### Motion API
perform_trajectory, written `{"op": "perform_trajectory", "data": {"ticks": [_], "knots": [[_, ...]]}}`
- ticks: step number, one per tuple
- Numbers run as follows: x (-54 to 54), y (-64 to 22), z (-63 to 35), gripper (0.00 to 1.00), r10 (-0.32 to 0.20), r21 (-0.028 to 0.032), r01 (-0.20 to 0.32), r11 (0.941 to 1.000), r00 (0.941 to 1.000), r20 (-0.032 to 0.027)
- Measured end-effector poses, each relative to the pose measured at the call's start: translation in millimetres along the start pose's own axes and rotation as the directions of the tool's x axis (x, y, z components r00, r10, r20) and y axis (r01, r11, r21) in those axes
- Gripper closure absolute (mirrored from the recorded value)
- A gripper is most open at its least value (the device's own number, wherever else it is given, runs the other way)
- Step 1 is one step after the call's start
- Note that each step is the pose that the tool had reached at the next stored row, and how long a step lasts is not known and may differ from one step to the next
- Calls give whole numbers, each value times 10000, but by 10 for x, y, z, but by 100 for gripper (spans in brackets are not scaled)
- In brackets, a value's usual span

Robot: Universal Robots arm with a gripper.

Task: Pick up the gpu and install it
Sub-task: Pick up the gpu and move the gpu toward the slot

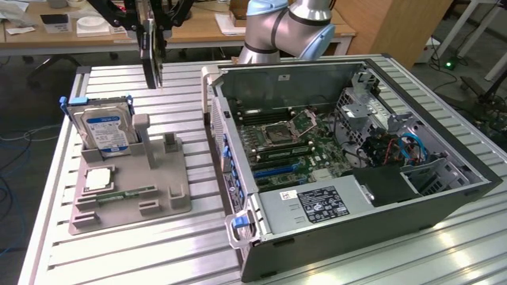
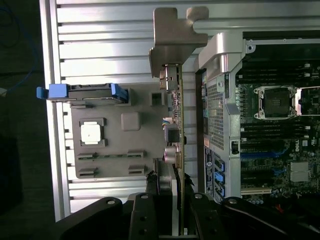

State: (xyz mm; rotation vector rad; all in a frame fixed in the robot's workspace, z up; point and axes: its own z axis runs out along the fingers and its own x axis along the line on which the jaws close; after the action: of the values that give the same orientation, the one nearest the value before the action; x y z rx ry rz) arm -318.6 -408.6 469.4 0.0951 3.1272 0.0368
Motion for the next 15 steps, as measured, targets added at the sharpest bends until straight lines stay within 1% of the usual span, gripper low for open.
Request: {"op": "perform_trajectory", "data": {"ticks": [12, 15], "knots": [[-89, 6, 1, 71, 0, 1, 0, 10000, 10000, 0], [-132, 8, 1, 71, 0, 1, 0, 10000, 10000, -1]]}}
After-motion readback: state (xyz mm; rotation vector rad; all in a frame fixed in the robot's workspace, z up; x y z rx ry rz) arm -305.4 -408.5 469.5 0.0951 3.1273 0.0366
